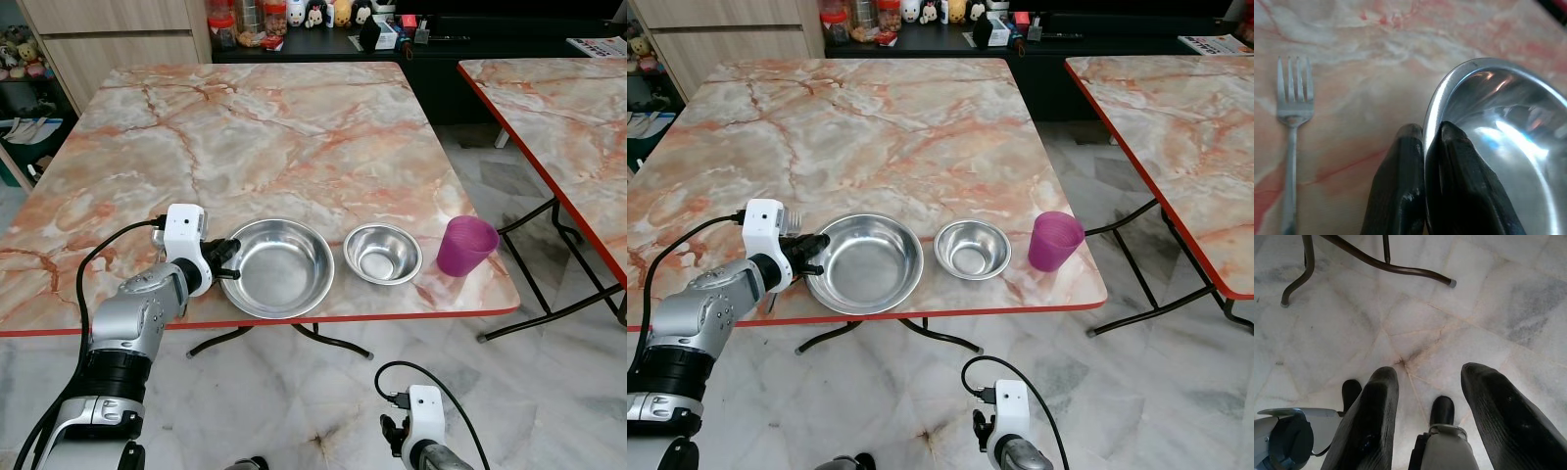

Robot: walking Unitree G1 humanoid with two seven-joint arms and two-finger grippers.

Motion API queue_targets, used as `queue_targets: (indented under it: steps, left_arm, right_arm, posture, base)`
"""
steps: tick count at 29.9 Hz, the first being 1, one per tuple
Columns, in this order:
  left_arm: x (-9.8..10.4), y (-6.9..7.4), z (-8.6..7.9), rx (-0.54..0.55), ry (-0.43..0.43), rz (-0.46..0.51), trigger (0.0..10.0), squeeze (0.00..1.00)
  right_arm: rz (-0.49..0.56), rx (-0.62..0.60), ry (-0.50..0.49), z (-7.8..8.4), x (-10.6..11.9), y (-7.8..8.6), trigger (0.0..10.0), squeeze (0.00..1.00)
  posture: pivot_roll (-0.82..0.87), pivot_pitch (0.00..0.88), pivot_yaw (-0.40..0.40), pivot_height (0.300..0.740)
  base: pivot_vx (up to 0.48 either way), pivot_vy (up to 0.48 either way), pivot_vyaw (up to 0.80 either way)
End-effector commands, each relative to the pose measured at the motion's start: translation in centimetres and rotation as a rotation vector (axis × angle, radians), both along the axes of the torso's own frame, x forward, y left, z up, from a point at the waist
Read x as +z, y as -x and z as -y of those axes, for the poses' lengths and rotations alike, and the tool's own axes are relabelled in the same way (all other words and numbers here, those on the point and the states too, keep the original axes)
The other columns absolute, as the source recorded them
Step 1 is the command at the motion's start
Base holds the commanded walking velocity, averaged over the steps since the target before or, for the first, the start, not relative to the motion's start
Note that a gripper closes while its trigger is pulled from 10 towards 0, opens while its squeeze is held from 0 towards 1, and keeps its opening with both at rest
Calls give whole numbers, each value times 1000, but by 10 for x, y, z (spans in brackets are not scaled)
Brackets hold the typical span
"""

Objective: Setting the table

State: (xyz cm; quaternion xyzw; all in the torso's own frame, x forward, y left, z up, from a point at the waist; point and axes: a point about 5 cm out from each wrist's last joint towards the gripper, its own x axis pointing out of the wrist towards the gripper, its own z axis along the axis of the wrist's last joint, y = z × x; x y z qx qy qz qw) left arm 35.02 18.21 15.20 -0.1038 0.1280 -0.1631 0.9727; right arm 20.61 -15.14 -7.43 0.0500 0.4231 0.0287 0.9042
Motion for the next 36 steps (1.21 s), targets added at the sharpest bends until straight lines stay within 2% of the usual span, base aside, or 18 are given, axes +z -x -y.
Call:
queue_targets:
  steps: [1,4,5,6,7,14,16,17,18,19,22,23,24,25,31,33,34,36]
  left_arm:
    - [9,-2,0,5,55,29,0,0]
    - [10,-2,0,7,67,32,0,0]
    - [19,-1,-6,39,176,68,0,0]
    - [25,0,-12,68,242,107,0,0]
    - [28,0,-17,84,266,131,0,0]
    - [39,2,-43,214,367,192,0,0]
    - [45,3,-49,244,394,231,0,0]
    - [55,5,-60,294,432,303,314,0]
    - [59,6,-65,317,447,333,314,0]
    - [67,8,-78,386,464,395,10000,0]
    - [79,15,-103,519,460,485,10000,0]
    - [84,21,-121,617,433,529,10000,0]
    - [84,21,-121,617,433,529,10000,0]
    - [85,28,-139,704,482,552,10000,0]
    - [79,55,-185,994,440,626,10000,0]
    - [70,59,-192,1035,389,592,10000,0]
    - [63,59,-191,1024,329,562,10000,0]
    - [51,58,-182,1000,314,529,10000,0]
  right_arm:
    - [-10,-17,-6,2,-1,1,10000,0]
    - [-10,-18,-7,2,-1,1,10000,0]
    - [-10,-17,-4,3,-1,1,10000,0]
    - [-10,-16,-3,3,-1,1,10000,0]
    - [-11,-12,-2,3,-1,1,10000,0]
    - [-13,7,-6,-1,-1,2,10000,0]
    - [-13,9,-8,-2,-1,1,10000,0]
    - [-12,12,-8,-2,-1,1,10000,0]
    - [-12,14,-8,-2,-1,1,10000,0]
    - [-11,17,-8,-2,-1,0,10000,0]
    - [-10,22,-6,-2,0,0,10000,0]
    - [-9,30,-3,-2,0,0,10000,0]
    - [-9,30,-3,-2,0,0,10000,0]
    - [-9,34,0,-2,0,-1,10000,0]
    - [0,33,-1,-1,2,-4,10000,0]
    - [4,29,-2,-1,2,-5,10000,0]
    - [5,26,-1,0,3,-5,10000,0]
    - [7,20,0,1,3,-5,10000,0]
  posture:
    - [157,115,-13,731]
    - [157,115,-13,731]
    - [162,114,-15,731]
    - [166,113,-16,731]
    - [171,113,-17,731]
    - [186,99,-20,731]
    - [187,98,-20,731]
    - [188,93,-22,731]
    - [188,92,-22,731]
    - [191,86,-24,731]
    - [196,80,-26,731]
    - [200,77,-27,731]
    - [200,77,-27,731]
    - [201,75,-29,731]
    - [203,88,-38,731]
    - [206,97,-40,731]
    - [207,98,-41,731]
    - [201,111,-42,731]
  base:
    - [0,0,0]
    - [0,0,0]
    - [0,0,0]
    - [0,0,0]
    - [0,0,0]
    - [0,0,0]
    - [0,0,0]
    - [0,0,0]
    - [0,0,0]
    - [0,0,0]
    - [0,0,0]
    - [0,0,0]
    - [0,0,0]
    - [0,0,0]
    - [0,0,0]
    - [0,0,0]
    - [0,0,0]
    - [0,0,0]
